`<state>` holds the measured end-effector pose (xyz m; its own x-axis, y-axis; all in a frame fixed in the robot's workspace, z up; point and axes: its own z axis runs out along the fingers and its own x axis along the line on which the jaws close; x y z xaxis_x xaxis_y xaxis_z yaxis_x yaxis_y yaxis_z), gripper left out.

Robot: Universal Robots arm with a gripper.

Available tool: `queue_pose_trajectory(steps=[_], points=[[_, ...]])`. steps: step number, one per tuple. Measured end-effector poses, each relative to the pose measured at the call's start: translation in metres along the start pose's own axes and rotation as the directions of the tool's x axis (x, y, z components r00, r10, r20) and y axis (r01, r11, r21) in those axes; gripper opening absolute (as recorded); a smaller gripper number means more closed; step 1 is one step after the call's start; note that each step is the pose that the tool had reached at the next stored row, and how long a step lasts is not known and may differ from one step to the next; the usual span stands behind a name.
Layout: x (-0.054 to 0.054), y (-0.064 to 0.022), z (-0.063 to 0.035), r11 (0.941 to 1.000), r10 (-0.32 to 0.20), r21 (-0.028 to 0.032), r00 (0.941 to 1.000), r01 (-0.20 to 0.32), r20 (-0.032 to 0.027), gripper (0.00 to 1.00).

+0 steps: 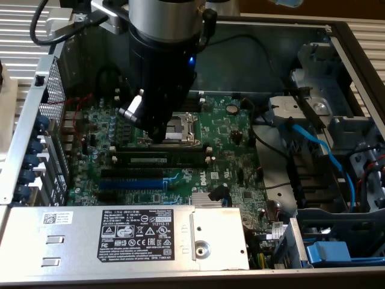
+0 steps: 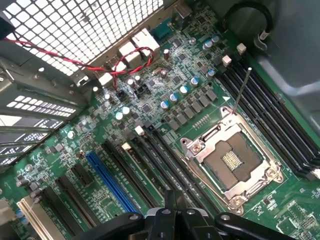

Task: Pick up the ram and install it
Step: 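Press down the ram until it locks into place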

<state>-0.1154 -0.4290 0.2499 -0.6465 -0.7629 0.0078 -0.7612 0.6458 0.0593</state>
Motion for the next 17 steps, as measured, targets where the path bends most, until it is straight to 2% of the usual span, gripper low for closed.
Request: queue_pose_trajectory(steps=[8, 17], points=[[-0.001, -0.0012, -0.0002, 0.998, 0.063, 0.0011, 0.998, -0.063, 0.0016, 0.1], [-0.003, -0.0035, -0.0003, 0.9924, 0.123, 0.0015, 0.9924, -0.123, 0.004, 0.1]])
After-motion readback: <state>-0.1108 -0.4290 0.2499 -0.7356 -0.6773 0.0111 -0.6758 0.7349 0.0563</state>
